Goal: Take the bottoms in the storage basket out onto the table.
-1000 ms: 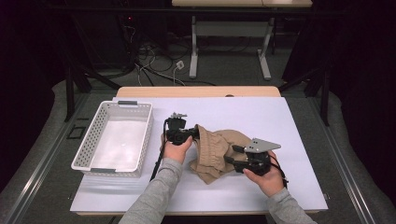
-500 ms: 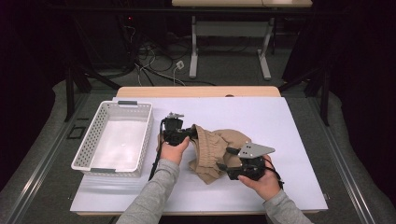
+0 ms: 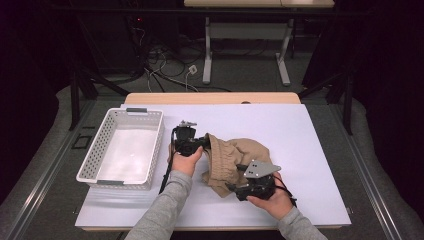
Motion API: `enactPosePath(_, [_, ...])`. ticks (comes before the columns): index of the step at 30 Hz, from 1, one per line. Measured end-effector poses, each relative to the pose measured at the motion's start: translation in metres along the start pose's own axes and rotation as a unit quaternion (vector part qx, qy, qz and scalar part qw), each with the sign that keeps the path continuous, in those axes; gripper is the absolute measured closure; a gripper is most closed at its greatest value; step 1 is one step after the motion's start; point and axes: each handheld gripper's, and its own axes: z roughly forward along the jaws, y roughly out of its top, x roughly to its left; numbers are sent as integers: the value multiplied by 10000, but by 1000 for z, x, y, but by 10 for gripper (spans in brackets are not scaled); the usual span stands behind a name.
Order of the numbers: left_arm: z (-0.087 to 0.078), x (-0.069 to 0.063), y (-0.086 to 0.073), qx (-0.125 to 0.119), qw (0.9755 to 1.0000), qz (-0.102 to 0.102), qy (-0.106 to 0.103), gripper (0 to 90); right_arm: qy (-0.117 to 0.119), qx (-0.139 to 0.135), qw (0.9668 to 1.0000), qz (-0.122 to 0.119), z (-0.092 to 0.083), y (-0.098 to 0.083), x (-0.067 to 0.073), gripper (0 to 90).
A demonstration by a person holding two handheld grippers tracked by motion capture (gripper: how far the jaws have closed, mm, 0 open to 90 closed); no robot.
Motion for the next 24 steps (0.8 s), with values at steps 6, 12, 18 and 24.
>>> enactPosePath(6, [0, 0, -1, -2, 10000, -8, 7, 827, -124, 21, 9999, -10, 2, -2, 0, 333])
enactPosePath(12, [1, 0, -1, -15, 10000, -9, 10, 826, -143, 35, 9999, 33, 0, -2, -1, 464])
enactPosePath(18, [1, 0, -2, -12, 10000, -13, 13, 824, -184, -10, 9998, 93, -2, -1, -2, 560])
enactPosePath(24, [1, 2, -2, -10, 10000, -18, 10, 822, -163, -111, 9996, 192, -6, -1, -6, 658])
